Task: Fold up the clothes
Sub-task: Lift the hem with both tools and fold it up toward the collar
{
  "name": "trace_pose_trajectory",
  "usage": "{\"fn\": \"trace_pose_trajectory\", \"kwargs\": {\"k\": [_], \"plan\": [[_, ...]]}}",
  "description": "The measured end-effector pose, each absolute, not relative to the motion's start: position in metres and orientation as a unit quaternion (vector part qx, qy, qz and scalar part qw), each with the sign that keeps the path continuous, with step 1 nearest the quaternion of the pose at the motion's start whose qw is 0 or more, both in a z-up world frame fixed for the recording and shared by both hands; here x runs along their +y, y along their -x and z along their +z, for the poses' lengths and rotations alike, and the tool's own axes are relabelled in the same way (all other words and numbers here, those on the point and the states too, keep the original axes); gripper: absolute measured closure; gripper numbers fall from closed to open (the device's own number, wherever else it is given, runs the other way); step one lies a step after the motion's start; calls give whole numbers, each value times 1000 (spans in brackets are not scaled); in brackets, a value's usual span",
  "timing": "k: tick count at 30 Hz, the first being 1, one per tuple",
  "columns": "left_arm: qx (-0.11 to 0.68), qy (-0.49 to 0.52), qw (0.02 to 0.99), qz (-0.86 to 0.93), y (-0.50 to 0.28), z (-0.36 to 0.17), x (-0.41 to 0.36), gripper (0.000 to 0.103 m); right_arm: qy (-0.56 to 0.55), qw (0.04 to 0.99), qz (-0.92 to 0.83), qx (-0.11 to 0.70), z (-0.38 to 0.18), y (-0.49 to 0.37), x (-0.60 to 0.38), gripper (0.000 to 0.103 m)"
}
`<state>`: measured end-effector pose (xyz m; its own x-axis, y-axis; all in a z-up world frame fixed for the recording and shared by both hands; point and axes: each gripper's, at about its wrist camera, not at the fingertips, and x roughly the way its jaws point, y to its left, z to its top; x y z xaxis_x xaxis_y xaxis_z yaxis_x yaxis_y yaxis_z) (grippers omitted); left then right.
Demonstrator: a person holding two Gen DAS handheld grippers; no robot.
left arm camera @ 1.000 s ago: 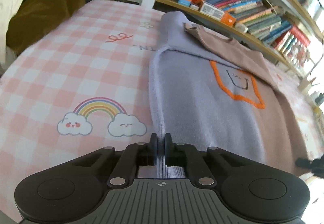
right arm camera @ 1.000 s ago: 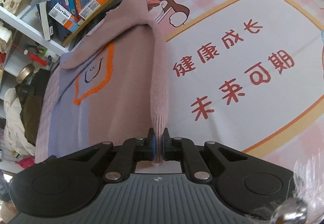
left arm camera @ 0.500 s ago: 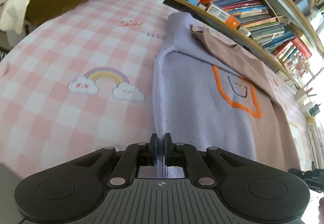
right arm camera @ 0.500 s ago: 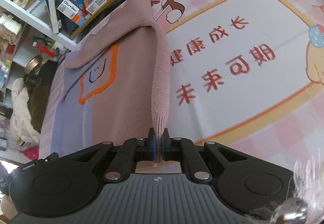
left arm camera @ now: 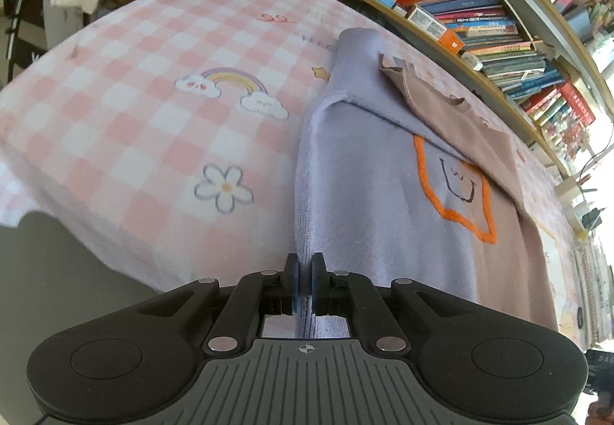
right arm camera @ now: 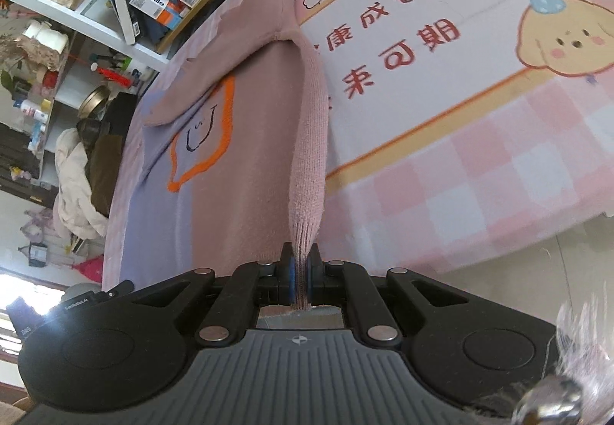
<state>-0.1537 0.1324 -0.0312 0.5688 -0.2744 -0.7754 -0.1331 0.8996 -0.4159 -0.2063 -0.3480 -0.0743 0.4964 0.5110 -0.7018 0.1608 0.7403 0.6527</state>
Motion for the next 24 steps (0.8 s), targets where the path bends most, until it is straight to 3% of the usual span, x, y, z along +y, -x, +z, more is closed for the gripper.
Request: {"fn": "trace_pose_trajectory", "kwargs": {"k": [10, 24], "plan": [[395, 324, 857, -63, 148, -2, 150, 98, -414, 794, 150, 420, -37, 188, -367, 98], [343, 337, 869, -116, 20, 9, 140, 98, -464, 812, 101, 339, -12, 91, -374, 98]]}}
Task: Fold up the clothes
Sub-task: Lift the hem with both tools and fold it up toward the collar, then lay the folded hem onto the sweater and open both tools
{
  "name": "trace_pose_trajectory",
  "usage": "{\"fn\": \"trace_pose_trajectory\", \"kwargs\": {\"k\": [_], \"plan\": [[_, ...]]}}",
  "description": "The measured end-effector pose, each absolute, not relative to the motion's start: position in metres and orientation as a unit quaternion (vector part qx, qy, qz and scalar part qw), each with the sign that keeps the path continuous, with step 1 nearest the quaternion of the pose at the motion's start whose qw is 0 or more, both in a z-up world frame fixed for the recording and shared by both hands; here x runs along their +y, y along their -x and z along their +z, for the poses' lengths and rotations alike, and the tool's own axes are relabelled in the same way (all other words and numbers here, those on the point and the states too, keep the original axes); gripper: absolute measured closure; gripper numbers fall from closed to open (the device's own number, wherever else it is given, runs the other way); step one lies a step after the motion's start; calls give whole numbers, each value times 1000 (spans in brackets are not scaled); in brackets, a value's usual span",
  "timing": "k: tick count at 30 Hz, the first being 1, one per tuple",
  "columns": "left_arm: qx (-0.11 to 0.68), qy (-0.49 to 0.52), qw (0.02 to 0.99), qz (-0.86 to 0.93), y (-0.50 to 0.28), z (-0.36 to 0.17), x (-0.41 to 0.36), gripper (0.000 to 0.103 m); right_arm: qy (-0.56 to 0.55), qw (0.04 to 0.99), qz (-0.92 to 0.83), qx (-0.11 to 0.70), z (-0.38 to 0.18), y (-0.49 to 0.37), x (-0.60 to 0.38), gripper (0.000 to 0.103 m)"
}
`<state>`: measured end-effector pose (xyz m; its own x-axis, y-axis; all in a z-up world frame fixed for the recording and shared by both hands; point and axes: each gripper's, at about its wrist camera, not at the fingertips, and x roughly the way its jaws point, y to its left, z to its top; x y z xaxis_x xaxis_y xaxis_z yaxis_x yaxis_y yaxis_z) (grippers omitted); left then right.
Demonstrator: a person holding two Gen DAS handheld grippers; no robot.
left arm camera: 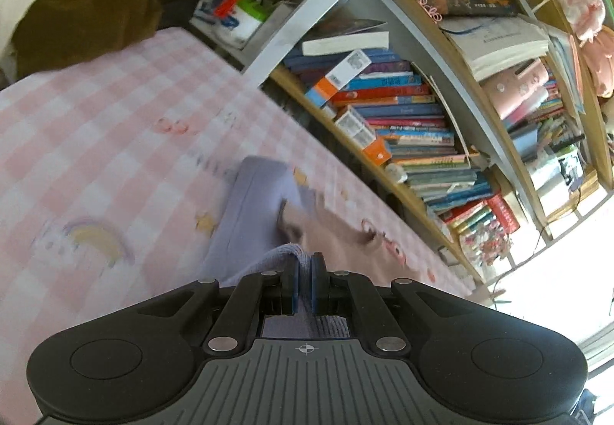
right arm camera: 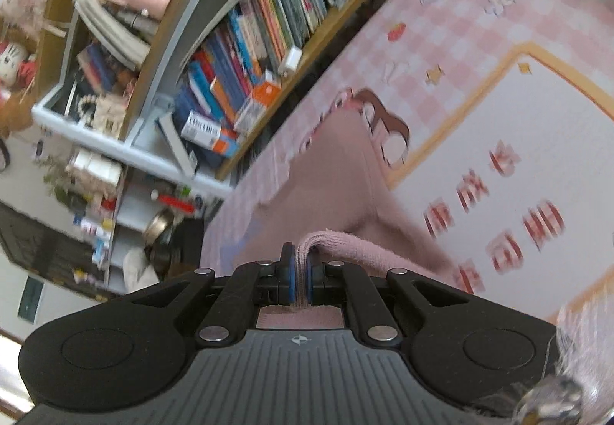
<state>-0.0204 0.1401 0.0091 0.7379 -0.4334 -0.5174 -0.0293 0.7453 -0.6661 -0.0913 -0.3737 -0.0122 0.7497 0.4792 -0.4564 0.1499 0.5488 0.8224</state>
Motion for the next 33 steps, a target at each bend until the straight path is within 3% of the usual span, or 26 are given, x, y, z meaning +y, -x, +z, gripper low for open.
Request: {"fn": "trace_pose_trajectory", "kwargs": {"k": [14, 17, 19, 21, 23, 24, 28, 33], "plan": [[380, 365, 845, -93, -81, -32, 150, 98, -459, 821, 48, 337, -31, -46, -355, 97], [389, 341, 851, -91, -89, -36, 149, 95, -447, 822, 46, 350, -41, -63, -348, 93], [388, 318, 859, -100, -90, -34, 148, 90, -434, 827, 38, 356, -44, -72, -345, 87], [371, 294, 874, -106, -87, -24, 146, 85, -420, 836, 28, 352, -43, -74, -343, 68], [348, 271, 891, -108, -84, -13, 146, 71, -405, 847, 22, 343, -38, -72, -342, 61], [332, 263, 900, -106, -82, -7, 148, 69, -395, 854, 21, 339, -35, -70, -342, 61], [320, 235, 911, -109, -83, 1, 151, 69, -275, 897, 20, 345, -21, -71, -328, 61], [341, 124, 925, -115, -97, -9, 122, 69, -82, 928, 29, 362, -24, -84, -295, 61]]}}
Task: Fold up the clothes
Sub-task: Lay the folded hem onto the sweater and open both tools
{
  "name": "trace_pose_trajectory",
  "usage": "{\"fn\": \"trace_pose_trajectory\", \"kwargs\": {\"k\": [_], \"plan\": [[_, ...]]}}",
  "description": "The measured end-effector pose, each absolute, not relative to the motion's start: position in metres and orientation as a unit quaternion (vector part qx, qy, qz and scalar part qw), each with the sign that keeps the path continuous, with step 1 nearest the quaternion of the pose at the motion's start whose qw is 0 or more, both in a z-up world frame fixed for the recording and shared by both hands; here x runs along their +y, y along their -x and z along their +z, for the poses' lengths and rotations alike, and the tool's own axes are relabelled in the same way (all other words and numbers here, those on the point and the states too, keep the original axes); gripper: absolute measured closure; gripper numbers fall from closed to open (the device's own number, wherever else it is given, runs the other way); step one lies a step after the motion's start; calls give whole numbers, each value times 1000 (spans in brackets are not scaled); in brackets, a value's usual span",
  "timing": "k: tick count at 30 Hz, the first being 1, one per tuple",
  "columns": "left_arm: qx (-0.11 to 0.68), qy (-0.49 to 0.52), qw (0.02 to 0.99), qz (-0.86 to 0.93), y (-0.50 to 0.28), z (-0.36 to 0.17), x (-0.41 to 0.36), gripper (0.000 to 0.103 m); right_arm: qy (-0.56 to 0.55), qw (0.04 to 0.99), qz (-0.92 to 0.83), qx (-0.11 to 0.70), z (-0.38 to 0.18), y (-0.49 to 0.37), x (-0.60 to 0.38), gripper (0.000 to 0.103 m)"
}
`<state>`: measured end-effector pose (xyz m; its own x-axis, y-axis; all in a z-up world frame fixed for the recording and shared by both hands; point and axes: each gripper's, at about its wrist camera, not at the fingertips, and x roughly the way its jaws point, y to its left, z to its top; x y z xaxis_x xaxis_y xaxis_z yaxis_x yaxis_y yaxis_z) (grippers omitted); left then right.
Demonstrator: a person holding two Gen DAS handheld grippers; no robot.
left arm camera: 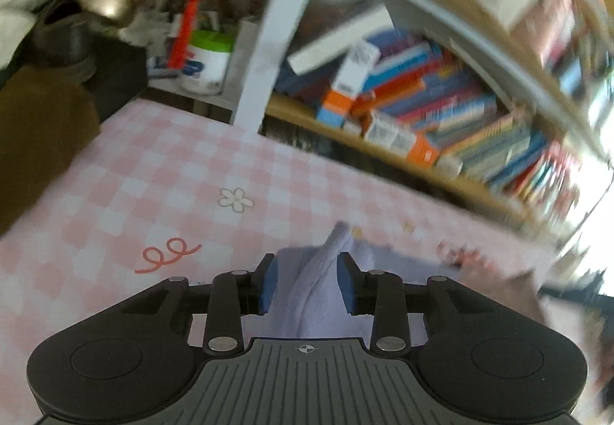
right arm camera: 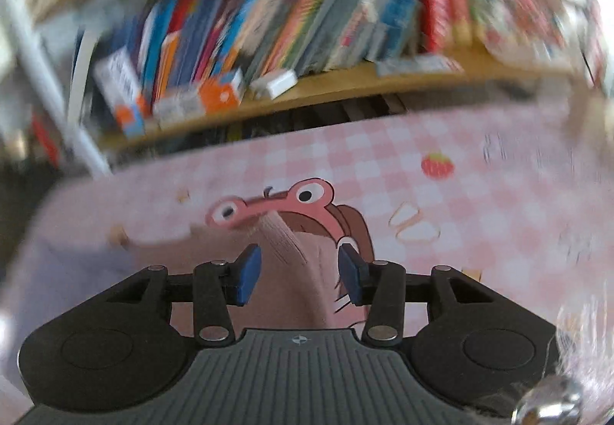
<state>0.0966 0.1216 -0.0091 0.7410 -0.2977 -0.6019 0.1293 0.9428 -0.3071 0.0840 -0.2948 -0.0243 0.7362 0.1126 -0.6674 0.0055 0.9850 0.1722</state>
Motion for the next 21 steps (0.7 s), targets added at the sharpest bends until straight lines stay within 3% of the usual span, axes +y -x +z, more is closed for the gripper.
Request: {"fn": "trace_pose_trajectory", "kwargs": {"k": [5, 7, 8, 9, 10, 13, 21], "plan": [[345, 52, 926, -145, -115, -18, 94, 69, -58, 925, 29, 373, -34, -106, -290, 62], [349, 37, 924, -152, -122, -21, 88, 70, -54, 924, 34, 378, -36, -113, -287, 72], [348, 30, 924, -155, -125, -23, 85, 79, -54, 922, 42, 381, -36, -116, -286, 90], [338, 27, 928, -156, -125, -22, 85, 95, -56, 920, 50, 384, -36, -119, -285, 97], [319, 27, 935, -151, -120, -17, 86, 99, -59, 920, 52, 383, -34, -120, -285, 97], [275, 42, 951, -136, -111, -5, 92, 99, -95, 932, 44, 346, -15, -114, -289, 98], [371, 19, 924, -91, -142, -51, 89, 98, -72, 917, 19, 392, -65, -144, -288, 98]]}}
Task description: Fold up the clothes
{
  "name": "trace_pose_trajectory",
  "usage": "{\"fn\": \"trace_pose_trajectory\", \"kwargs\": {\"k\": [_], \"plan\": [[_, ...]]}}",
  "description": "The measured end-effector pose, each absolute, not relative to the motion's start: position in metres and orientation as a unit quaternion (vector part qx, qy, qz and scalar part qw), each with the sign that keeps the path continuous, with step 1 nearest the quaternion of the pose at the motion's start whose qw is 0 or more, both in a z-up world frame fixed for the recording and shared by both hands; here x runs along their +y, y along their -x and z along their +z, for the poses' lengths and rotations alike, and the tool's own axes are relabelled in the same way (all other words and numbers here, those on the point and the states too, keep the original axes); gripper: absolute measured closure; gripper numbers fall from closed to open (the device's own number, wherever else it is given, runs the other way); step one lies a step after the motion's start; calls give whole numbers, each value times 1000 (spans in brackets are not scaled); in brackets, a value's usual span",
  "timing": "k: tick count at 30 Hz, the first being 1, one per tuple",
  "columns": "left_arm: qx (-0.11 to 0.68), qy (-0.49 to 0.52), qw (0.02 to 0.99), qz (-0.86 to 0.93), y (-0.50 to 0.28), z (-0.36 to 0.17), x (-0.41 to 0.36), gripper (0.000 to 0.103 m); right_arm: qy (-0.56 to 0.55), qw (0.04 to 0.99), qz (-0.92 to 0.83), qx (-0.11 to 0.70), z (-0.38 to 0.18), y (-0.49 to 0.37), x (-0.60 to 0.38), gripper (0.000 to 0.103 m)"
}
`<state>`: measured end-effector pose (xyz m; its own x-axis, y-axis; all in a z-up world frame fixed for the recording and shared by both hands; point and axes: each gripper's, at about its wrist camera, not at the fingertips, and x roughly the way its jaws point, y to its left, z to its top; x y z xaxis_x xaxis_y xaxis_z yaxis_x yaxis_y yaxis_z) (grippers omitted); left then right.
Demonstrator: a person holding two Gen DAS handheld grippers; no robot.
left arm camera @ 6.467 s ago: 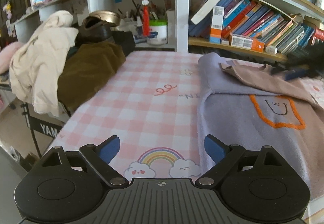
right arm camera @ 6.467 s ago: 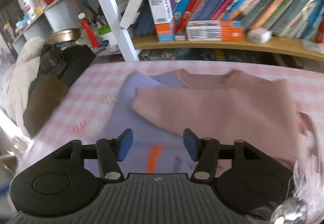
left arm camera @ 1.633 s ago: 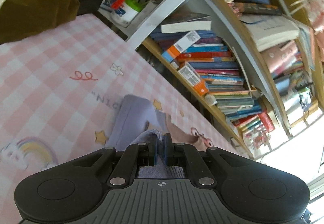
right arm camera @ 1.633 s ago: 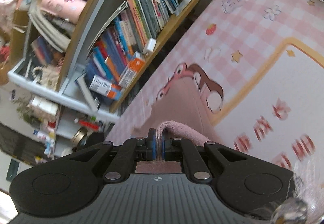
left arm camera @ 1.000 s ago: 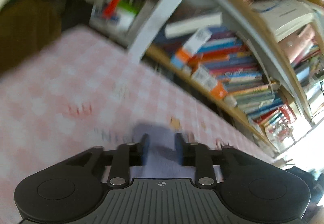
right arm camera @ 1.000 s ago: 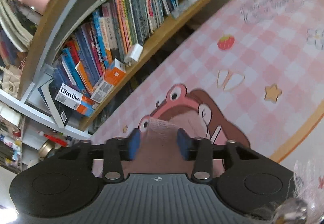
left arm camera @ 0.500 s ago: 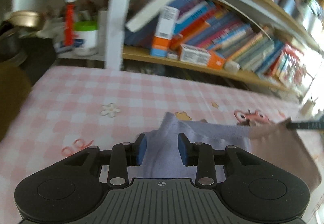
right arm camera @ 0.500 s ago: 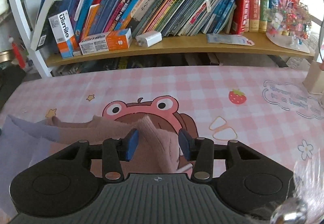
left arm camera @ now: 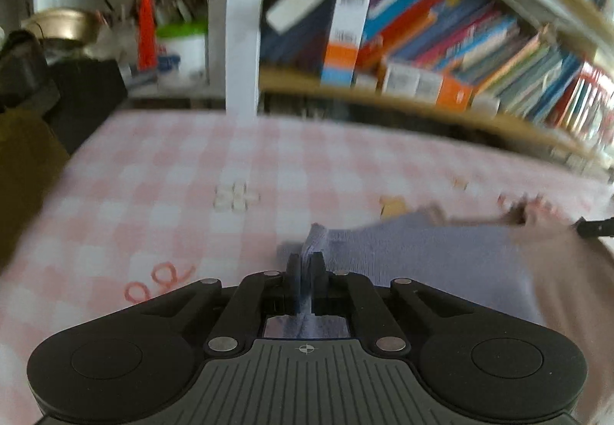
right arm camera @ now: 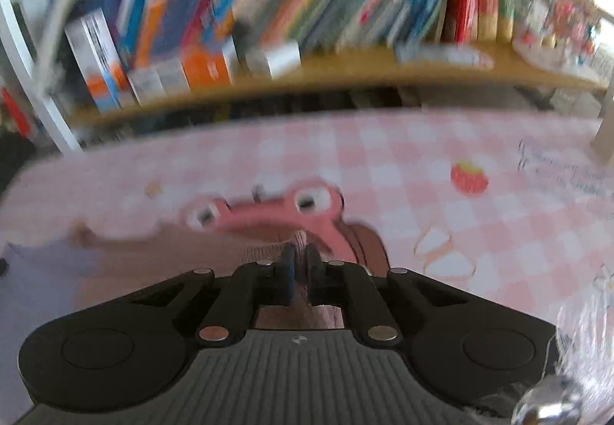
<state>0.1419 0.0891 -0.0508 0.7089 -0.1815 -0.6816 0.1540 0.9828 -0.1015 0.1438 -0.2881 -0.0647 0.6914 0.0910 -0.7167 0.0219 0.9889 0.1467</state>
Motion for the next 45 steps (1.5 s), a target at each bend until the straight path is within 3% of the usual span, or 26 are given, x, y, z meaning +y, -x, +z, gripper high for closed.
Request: {"fn": "trace_pose_trajectory", "kwargs": {"k": [6, 7, 9, 10, 17, 24, 45], "plan": [[375, 19, 923, -89, -138, -48, 91, 93, -79, 915, 20, 395, -69, -144, -290, 93], [378, 23, 922, -87, -138, -45, 92, 90, -84, 916, 21, 391, -66, -141, -291, 89], [379, 26, 921, -82, -137, -38, 94, 87, -83, 921, 16, 379, -57, -134, -290, 67], [373, 27, 924, -82, -131, -33, 97, 87, -82, 924, 13, 373, -52, -130, -289, 65], [344, 62, 932, -94, -82, -7, 118, 87, -86, 932, 18, 351, -26, -74, -290, 65], [376, 95, 916, -99, -47, -20, 127, 87, -95, 921, -12, 377, -35, -22, -292, 65], [366, 120, 923, -5, 4, -12, 104, 87, -134, 907, 37, 397, -44, -4, -326, 64]]}}
